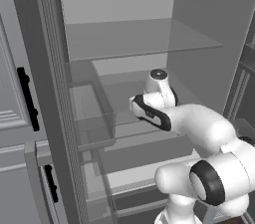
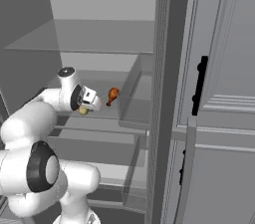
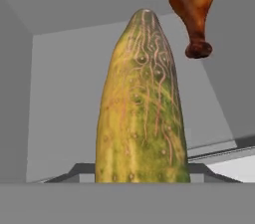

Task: Place one cucumber and one chicken drumstick in each tupperware on the nearby counter, to pack two identical lunches.

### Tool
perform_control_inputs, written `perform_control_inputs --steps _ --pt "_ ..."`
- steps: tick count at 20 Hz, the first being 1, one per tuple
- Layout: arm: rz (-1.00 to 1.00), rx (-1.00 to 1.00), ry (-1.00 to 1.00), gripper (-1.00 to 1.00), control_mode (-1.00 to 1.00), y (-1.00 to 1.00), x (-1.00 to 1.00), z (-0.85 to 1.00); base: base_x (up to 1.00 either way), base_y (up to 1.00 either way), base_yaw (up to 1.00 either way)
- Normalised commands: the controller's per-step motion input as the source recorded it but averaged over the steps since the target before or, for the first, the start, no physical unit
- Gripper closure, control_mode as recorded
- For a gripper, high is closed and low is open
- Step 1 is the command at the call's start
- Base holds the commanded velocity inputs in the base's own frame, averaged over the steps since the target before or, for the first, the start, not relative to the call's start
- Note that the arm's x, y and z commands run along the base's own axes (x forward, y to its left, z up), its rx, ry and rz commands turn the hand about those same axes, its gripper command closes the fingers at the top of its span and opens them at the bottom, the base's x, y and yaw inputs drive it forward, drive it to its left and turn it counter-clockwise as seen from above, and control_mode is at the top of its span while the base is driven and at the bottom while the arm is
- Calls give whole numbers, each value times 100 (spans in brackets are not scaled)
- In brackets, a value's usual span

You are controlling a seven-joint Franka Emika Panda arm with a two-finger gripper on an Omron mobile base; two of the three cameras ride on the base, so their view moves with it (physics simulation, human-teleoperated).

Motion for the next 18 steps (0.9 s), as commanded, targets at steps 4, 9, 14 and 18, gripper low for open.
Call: perform_control_inputs --steps 4,9,14,18 --pt "-5 6 1 100 -100 0 -100 74 0 0 0" --pt "-3 -1 -9 100 -100 0 -86 100 0 0 0" --pt "0 0 -2 100 -100 -18 -64 100 0 0 0" --pt "0 0 5 100 -100 -13 -73 73 0 0 0"
